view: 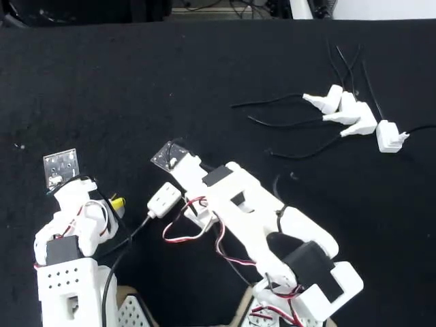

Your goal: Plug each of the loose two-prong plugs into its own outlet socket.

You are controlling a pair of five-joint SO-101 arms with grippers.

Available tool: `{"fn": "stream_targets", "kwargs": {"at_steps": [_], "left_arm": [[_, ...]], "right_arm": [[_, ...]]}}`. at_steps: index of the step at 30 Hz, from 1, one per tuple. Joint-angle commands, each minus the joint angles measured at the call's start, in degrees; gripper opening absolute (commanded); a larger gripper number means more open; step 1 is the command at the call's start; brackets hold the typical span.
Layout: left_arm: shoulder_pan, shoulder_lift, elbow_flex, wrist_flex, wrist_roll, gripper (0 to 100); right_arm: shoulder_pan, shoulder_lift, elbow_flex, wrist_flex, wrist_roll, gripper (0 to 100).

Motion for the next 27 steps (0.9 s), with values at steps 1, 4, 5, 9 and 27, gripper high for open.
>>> {"fn": "stream_targets", "kwargs": {"at_steps": [1, 4, 5, 9, 27], "left_arm": [[-0.48, -0.26, -1.98, 0.18, -0.62, 27], [-0.48, -0.26, -2.07, 0.00, -0.53, 27], [-0.40, -0.26, -2.33, -0.18, -0.53, 27], [0.13, -0.26, -8.84, -0.26, -0.62, 27], [22.02, -0.26, -19.21, -16.62, 6.15, 27]], "right_arm": [[0.62, -0.04, 0.48, 0.62, 2.29, 1.6], [2.29, -1.45, -0.31, 4.22, 3.16, 1.2], [3.08, -2.86, -1.36, 5.54, 3.87, 1.0], [5.80, -12.70, -5.85, 10.37, 8.53, 1.0], [2.55, -19.91, -14.02, 2.64, 7.03, 1.0]]}}
